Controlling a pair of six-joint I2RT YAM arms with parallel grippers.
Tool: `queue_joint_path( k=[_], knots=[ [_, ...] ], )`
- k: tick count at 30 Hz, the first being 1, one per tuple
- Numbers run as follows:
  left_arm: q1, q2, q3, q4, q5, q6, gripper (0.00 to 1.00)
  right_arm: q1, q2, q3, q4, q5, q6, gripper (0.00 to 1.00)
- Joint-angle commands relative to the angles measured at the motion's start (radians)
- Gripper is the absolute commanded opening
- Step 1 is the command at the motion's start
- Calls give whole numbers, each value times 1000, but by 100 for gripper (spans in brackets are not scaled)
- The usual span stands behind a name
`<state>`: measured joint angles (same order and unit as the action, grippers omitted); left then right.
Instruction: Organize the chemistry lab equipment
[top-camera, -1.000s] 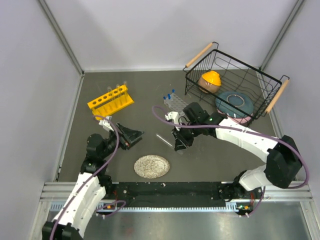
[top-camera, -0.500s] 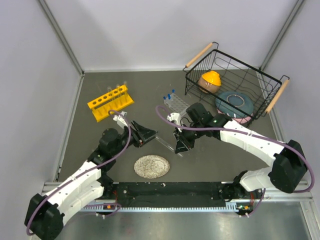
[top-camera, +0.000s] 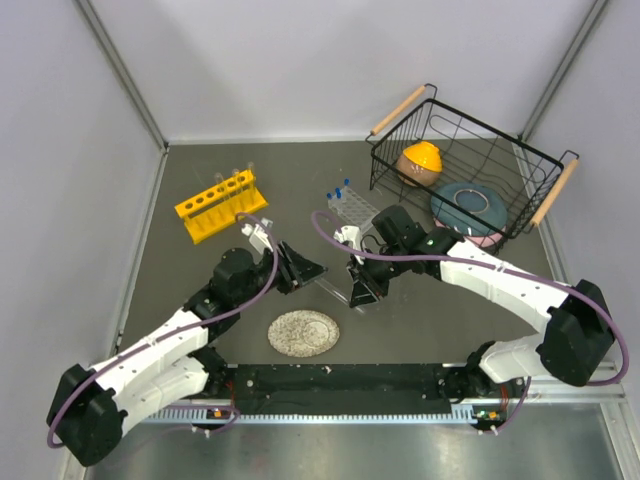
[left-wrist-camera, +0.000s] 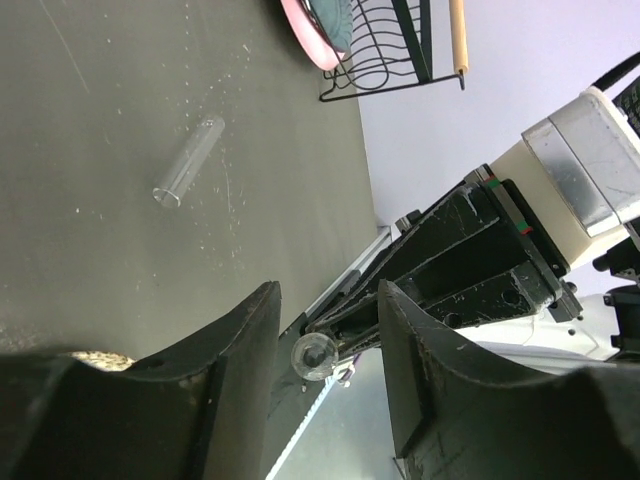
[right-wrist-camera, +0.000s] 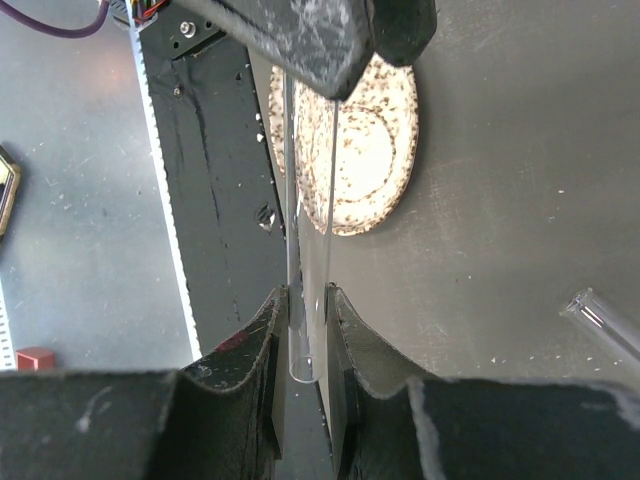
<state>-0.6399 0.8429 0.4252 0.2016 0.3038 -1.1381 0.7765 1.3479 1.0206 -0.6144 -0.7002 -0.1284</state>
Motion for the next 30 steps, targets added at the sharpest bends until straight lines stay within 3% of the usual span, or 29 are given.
queue_joint_path(
  k=[1,13,17,19,22,23,25,26,30],
  knots=[
    [-32,16,60,1,-15,52,47,-3,-26,7,18,-5,-11,14],
    [-78,28,73,-45,0,84,24,-10,-38,4,16,16,-20,15],
    [-78,-7,70,-68,-15,107,6,-11,-43,3,13,11,-33,18],
    [-78,-21,75,-85,-32,123,4,-11,-44,7,5,10,-48,21],
    [-76,-59,89,-142,-110,156,3,-14,-50,36,-40,28,-108,41],
    [-67,-86,99,-186,-127,188,3,-23,-58,53,-80,40,-150,54],
    [-41,-108,131,-278,-169,236,3,-52,-73,107,-113,42,-203,68],
    [1,-117,180,-324,-178,295,3,-89,-94,119,-122,38,-249,81],
    [179,-111,308,-560,-180,477,3,-195,-150,147,-128,8,-367,98]
  ],
)
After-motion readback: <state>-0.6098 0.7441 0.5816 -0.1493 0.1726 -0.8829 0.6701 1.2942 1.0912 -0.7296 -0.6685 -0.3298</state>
